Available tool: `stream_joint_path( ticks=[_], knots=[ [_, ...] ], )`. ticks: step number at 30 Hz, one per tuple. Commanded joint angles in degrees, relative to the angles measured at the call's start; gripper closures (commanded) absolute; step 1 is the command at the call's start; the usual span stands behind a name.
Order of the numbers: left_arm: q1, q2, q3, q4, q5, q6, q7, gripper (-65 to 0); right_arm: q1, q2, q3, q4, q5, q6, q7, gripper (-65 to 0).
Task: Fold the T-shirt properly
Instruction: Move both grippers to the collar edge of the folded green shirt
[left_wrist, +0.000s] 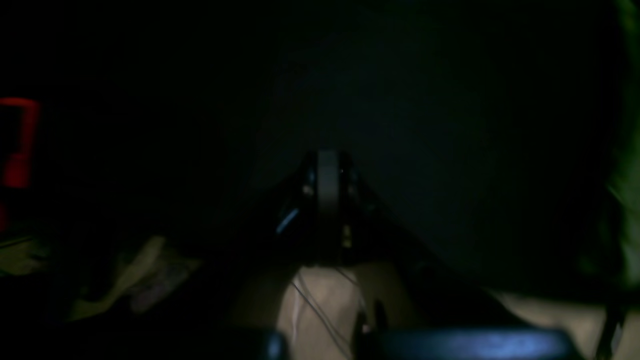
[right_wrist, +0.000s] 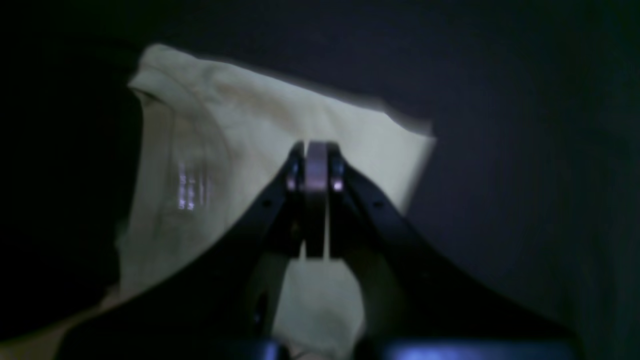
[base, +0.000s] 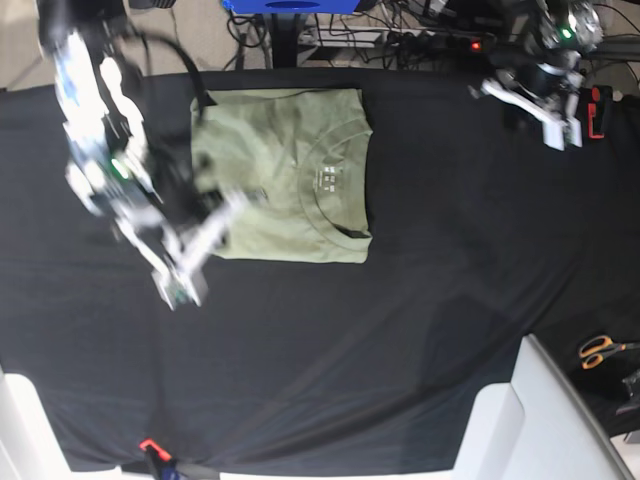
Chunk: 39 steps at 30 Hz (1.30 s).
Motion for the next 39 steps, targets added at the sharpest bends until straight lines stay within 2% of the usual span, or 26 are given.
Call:
stream_joint_path(
  ticks=[1,4,6,8,11,15,20,25,31,33,36,39],
  knots=[
    [0.8,-0.5,1.7,1.2,-0.5,-0.2,-0.8,0.0,-1.9,0.6,2.3,3.0,-0.1,0.1,1.5,0.0],
    [1.9,-0.6,6.7,-0.2,0.1,-0.2,-0.9,0.0,-9.5,0.8,7.2,4.5,-0.1,0.1,5.6,0.0],
    [2.8,-0.8,8.4,-3.7,0.1,-0.2,-1.1,0.0,-13.6,0.8,8.3,3.8,-0.2,0.3,8.8,0.0],
    [2.6,-1.0,7.9,-8.3,0.2,-0.1,-1.2,0.0,-16.0,0.8,8.4,2.6,-0.2,0.3,12.4,0.0],
    [1.4,-1.0,4.9,-12.4,3.7,-0.1,-1.3,0.0,-15.9,0.8,6.9,-1.3,-0.3,0.0,14.7,0.0],
    [0.7,-1.0,2.5,-10.7,7.5,-0.1,-1.1,0.0,-14.5,0.5,6.8,-7.8,-0.3,-0.1,17.0,0.0],
    [1.1,-0.5,5.4,-4.0,7.3,-0.2,-0.8,0.0,-15.9,1.2,6.7,-6.6,-0.3,-0.1,17.5,0.0],
    [-0.4,-0.3,11.7,-3.8,7.2,-0.2,-0.9,0.0,-18.1,1.7,6.4,-3.9,-0.3,0.0,17.5,0.0],
    [-1.9,2.9,18.3,0.5,7.2,-0.2,-0.8,0.0,-17.9,1.8,7.1,-6.7,-0.3,0.0,17.5,0.0],
    [-1.7,3.1,21.4,2.1,7.2,-0.2,-0.8,-11.5,-17.9,2.7,7.1,-7.1,-0.3,0.0,17.5,0.0],
    [-1.9,2.8,27.3,3.0,7.2,-0.2,-1.0,-34.9,-18.0,2.9,7.1,-7.2,-0.3,0.0,17.5,0.0],
    [-2.0,2.8,30.8,2.9,7.2,-0.2,-1.1,-52.0,-18.1,3.0,7.1,-7.2,-0.3,0.0,17.5,0.0]
  ],
)
